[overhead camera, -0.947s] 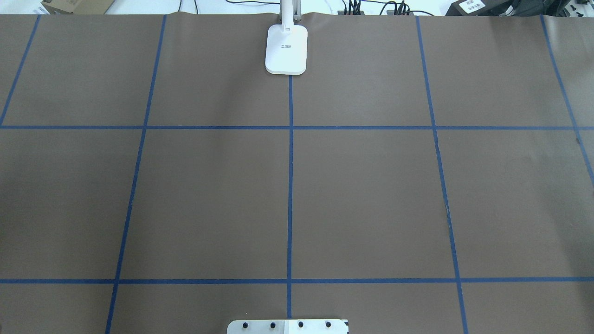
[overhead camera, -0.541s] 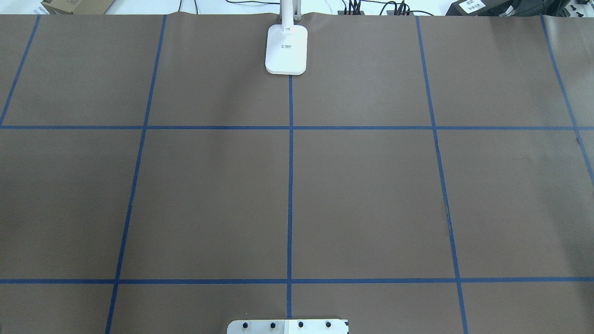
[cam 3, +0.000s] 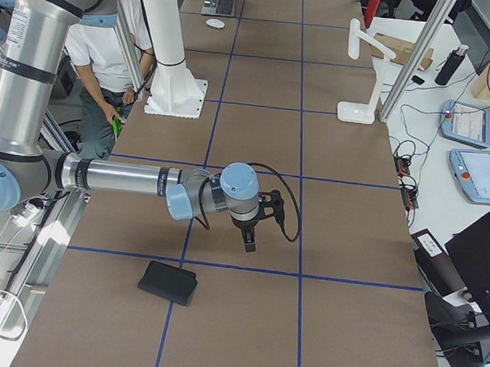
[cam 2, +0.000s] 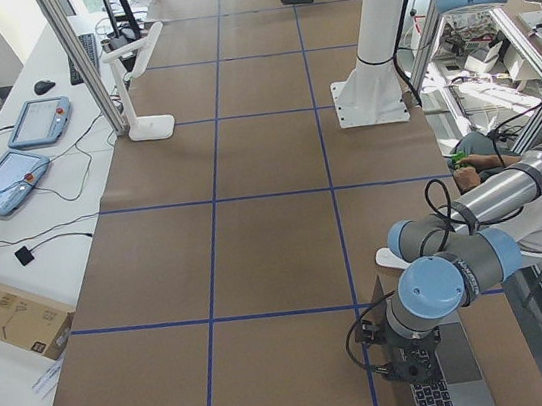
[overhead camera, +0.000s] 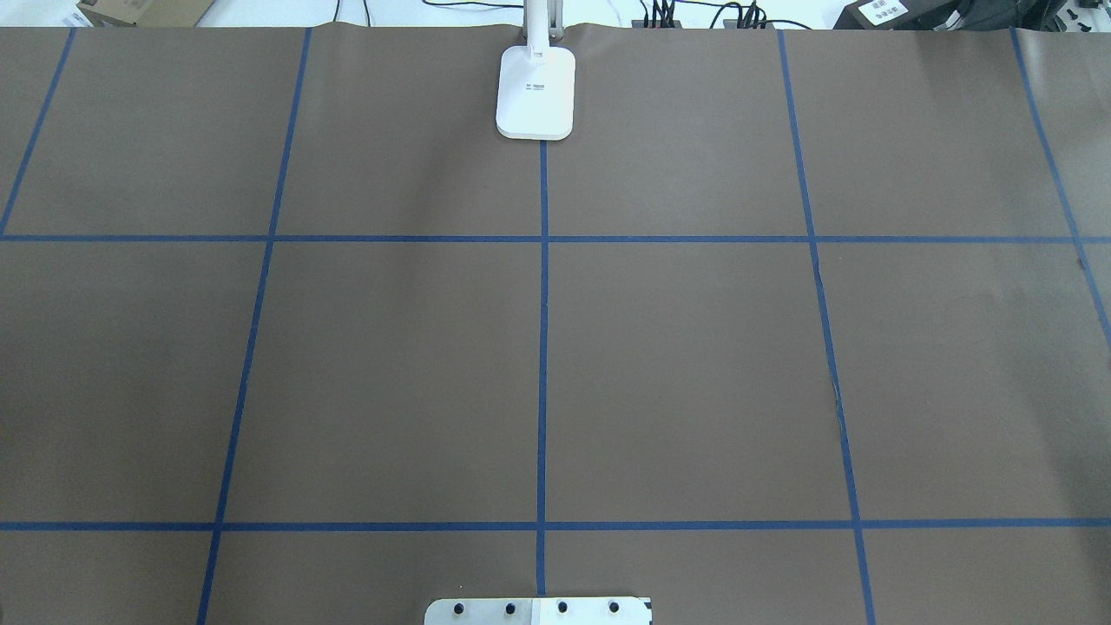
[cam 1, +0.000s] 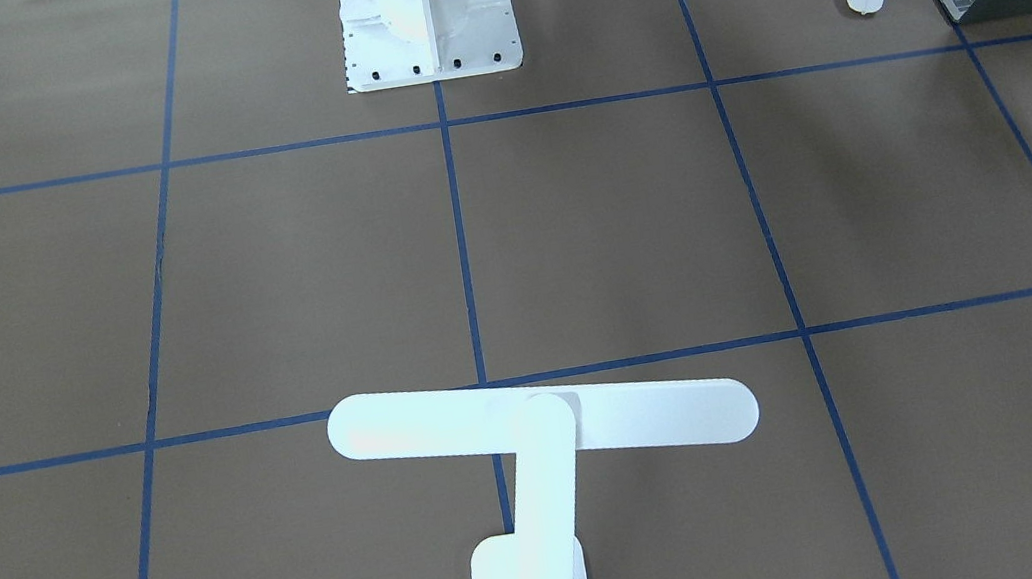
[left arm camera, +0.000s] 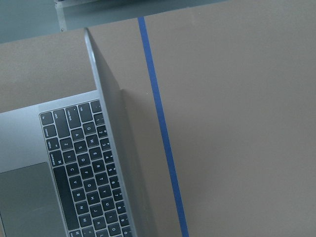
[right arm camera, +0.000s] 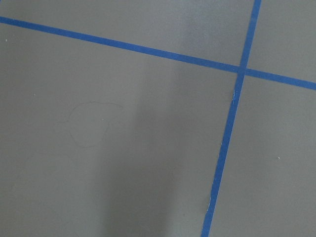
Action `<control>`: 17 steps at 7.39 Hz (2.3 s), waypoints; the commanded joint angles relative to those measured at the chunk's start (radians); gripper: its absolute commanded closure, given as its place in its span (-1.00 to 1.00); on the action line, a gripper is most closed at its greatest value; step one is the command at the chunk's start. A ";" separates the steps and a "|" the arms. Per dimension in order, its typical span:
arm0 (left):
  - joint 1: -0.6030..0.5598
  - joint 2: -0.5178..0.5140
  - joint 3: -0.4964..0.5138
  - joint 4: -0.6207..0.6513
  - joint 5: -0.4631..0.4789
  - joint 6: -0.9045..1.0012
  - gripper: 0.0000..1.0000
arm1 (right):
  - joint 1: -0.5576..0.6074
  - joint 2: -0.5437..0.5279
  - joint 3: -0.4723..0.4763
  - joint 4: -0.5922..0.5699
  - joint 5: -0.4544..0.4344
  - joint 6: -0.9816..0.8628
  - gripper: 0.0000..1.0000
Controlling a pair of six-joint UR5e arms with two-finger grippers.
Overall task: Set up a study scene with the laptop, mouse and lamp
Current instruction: 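Carry the silver laptop with the left gripper toward the table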
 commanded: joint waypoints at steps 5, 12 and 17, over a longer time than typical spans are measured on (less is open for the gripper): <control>0.000 0.024 0.003 0.001 -0.037 -0.014 -0.49 | 0.000 -0.003 -0.003 0.000 -0.002 0.001 -0.99; -0.012 -0.028 -0.041 0.096 -0.034 -0.013 1.00 | 0.000 -0.008 -0.007 -0.001 0.002 0.005 -0.99; 0.008 -0.273 -0.148 0.267 -0.047 -0.011 1.00 | 0.000 0.003 -0.007 0.000 0.001 0.004 -0.99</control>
